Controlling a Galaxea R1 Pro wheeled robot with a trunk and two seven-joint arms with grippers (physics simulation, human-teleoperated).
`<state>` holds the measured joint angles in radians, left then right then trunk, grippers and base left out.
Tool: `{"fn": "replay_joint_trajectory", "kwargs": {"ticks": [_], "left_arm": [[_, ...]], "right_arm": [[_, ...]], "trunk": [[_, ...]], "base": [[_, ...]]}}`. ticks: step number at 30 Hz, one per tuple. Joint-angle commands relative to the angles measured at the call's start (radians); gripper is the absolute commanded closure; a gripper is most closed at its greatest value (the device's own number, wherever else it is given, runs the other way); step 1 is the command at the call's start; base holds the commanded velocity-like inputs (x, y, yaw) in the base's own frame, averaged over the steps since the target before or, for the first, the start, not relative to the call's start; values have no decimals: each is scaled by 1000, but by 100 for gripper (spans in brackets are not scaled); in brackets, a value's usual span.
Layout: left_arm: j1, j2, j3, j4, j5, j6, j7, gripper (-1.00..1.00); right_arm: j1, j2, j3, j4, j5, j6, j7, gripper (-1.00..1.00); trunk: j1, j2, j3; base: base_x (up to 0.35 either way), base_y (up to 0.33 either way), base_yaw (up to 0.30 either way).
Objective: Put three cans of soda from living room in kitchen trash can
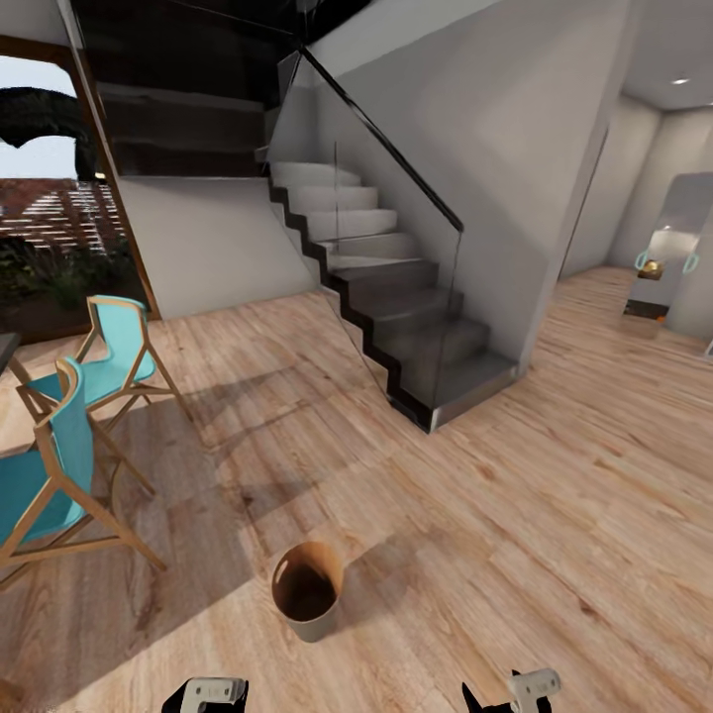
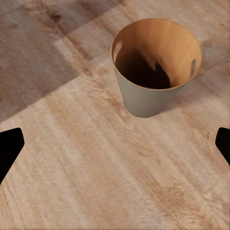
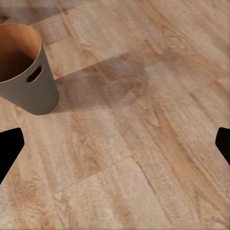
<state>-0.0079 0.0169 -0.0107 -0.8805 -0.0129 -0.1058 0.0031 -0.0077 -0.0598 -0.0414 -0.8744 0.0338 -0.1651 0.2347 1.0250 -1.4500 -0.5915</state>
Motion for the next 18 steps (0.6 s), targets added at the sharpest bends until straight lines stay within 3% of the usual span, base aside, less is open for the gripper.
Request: {"fn": "replay_joint_trajectory", "kwargs": {"ticks": [1, 18], "left_arm": [[0, 0, 0, 0, 0, 0, 0, -100], [0, 1, 2, -2, 4, -38, 0, -100]], "right_arm": [[0, 0, 0, 0, 0, 0, 0, -100], [0, 0, 0, 0, 1, 0, 0, -100]], "trunk": [[0, 0, -1], [0, 0, -5]], "base": [[73, -74, 124], [17, -17, 61]]}}
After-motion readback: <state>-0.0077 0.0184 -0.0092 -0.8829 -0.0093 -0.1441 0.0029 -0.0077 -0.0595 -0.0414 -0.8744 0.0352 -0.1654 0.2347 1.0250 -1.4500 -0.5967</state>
